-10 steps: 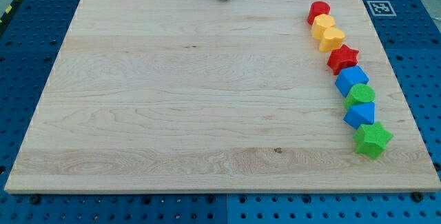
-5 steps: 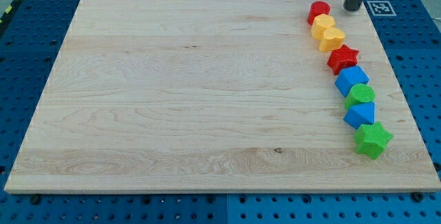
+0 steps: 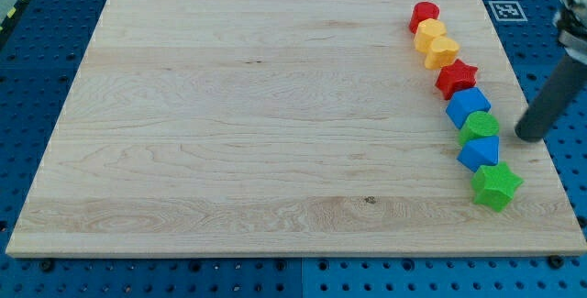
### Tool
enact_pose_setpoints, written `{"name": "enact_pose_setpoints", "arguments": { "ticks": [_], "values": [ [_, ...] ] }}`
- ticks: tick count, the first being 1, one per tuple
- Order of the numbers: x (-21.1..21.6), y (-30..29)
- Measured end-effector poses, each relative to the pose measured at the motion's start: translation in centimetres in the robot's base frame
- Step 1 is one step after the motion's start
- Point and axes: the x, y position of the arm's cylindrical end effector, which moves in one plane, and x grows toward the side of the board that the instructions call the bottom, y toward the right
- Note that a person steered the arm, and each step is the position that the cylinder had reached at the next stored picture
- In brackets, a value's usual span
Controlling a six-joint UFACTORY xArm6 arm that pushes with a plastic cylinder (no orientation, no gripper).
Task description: Move the green star to the left of the heart
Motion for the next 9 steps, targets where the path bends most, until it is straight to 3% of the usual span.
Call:
{"name": "enact_pose_setpoints", "arguments": {
  "ticks": [1,2,7,9],
  "values": [
    [5.3,0.0],
    [7.7,0.0],
    [5.5,-7.4],
    [4.2,-14.6]
  ]
}}
